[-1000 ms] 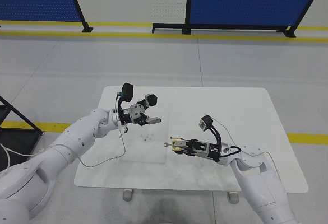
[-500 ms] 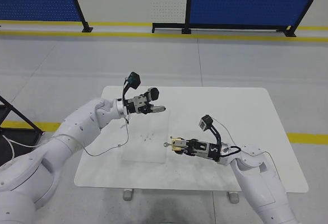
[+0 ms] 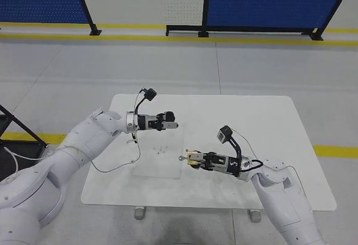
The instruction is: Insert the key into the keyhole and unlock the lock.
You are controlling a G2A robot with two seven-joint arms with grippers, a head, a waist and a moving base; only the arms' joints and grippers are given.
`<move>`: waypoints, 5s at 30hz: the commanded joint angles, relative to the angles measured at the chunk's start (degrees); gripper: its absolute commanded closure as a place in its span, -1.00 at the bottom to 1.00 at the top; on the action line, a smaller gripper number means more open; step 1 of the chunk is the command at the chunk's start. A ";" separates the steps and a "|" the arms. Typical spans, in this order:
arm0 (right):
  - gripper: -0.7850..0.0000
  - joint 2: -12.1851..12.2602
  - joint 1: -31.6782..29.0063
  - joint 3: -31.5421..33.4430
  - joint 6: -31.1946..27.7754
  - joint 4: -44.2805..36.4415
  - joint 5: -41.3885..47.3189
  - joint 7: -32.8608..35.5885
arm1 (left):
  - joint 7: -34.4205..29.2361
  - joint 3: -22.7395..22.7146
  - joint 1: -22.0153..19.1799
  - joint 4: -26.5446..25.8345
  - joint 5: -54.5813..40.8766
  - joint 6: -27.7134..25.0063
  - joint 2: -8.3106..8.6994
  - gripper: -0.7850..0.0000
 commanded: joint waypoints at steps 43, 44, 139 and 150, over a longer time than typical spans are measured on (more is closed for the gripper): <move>1.00 0.00 0.00 0.00 0.00 0.00 0.00 0.00 | 2.04 -2.58 14.49 -14.84 -7.81 -0.57 9.07 -1.00; 1.00 0.00 0.00 0.00 0.00 0.00 0.00 0.00 | 1.77 -2.56 14.93 -15.82 -8.19 1.65 9.05 -1.00; 1.00 0.00 0.00 0.00 0.00 0.00 0.00 0.00 | -15.98 -26.40 30.95 -29.19 -10.97 28.91 7.11 0.55; 1.00 0.00 0.00 0.00 0.00 0.00 0.00 0.00 | -16.82 -27.82 31.44 -29.50 -10.69 30.82 6.32 0.73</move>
